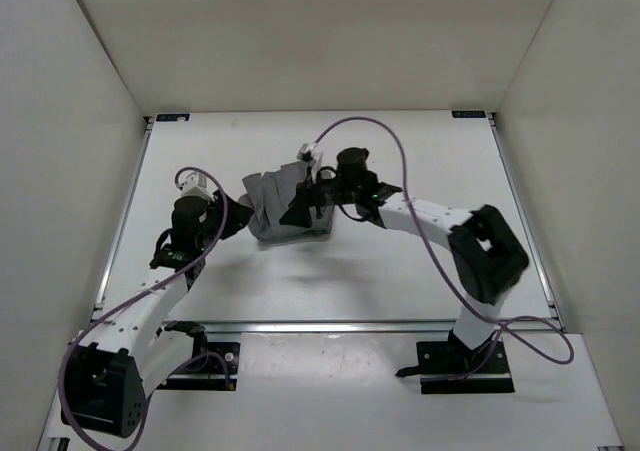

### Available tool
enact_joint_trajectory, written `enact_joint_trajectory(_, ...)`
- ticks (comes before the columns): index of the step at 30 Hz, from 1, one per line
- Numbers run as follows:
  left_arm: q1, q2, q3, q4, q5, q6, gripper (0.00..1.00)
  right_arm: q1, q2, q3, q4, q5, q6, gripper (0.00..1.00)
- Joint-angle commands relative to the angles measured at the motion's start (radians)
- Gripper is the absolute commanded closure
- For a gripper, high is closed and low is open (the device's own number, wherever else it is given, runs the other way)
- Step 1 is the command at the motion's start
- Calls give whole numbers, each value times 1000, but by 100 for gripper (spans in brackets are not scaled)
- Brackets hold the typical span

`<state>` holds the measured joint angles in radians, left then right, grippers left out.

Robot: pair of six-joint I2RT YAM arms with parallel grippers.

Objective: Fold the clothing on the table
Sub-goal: Fold the skirt

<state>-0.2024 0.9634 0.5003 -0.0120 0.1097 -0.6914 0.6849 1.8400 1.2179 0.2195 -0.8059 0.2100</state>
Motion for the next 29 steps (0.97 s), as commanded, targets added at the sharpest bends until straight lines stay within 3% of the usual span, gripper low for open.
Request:
enact_joint_trajectory(1,29,-48,49,-113,17,32,48,-37,-178,-110,216,201,25,34)
enact_joint_trajectory(2,28,-51,70,-127,30,50,44,-38,-235,-130,192,267,22,32)
enact_joint_trajectory(4,35,-35,116,-227,94,101,27,-53,-329,-194,131,344,3,28)
enact_joint_trajectory(5,32,-26,150,-283,116,151,2,-62,-353,-210,86,376,-15,27)
enact_joint_trajectory(8,40,-23,213,-380,160,226,1,-128,-438,-302,31,436,-6,25)
enact_joint_trajectory(14,17,-60,244,-454,153,263,2,-309,-611,-494,116,332,65,22)
enact_joint_trajectory(19,-8,-13,236,-483,179,296,1,-320,-642,-495,72,355,28,20)
enact_joint_trajectory(24,-40,5,265,-574,85,332,2,-305,-625,-494,84,347,25,18)
enact_joint_trajectory(29,-3,-6,262,-620,90,362,1,-283,-590,-475,89,344,23,17)
